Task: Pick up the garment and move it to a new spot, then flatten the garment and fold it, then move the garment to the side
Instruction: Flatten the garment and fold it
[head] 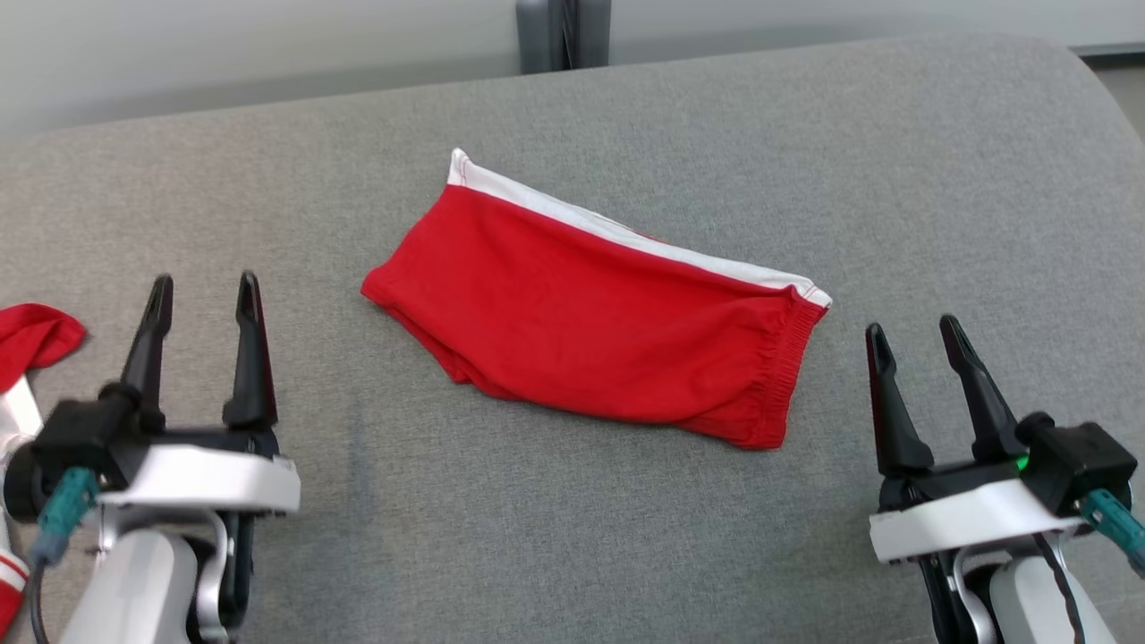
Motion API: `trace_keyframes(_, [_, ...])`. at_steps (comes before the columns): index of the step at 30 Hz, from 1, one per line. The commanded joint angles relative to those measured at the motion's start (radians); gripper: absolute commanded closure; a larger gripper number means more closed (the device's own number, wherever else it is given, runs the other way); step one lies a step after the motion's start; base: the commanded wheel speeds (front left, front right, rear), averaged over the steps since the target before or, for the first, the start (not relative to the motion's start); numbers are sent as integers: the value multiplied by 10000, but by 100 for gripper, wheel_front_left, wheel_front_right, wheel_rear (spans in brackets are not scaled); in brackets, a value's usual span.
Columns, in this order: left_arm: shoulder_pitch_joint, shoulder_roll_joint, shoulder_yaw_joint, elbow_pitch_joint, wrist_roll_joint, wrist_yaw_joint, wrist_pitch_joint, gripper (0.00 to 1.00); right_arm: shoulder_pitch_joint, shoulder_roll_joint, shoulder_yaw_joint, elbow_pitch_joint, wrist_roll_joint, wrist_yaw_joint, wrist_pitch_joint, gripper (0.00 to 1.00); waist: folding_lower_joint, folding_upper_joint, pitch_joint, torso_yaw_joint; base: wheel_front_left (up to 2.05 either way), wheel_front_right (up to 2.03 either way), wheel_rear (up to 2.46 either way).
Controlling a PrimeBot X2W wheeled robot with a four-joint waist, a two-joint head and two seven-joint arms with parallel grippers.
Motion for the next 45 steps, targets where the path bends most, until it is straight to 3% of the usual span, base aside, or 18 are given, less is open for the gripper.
trace_keyframes(1, [346,-27,44,-237,45,115,-17,0,210,-10,-84,26,-3,7,-37,0,0,0,-247,147,0,0,0])
trace_keyframes(10, [1608,37,-92,-1114,30,416,316,0,1054,82,-410,60,-146,7,-37,0,0,0,-754,287,0,0,0])
trace_keyframes(20, [1424,166,-353,-1313,1,358,863,0,1065,114,-337,60,-71,7,-37,0,0,0,-734,237,0,0,0])
trace_keyframes(28, [24,246,-1014,-503,-473,-612,2193,0,779,115,-41,291,127,7,-37,0,0,0,-260,103,0,0,0])
trace_keyframes(36, [-1866,282,-1281,1670,-1339,-1736,3669,0,279,114,483,281,488,7,-37,0,0,0,654,-468,0,0,0])
trace_keyframes(45, [-3021,181,-1197,4008,-2185,-2227,4386,0,-4,113,689,169,840,7,-37,0,0,0,1217,-1054,0,0,0])
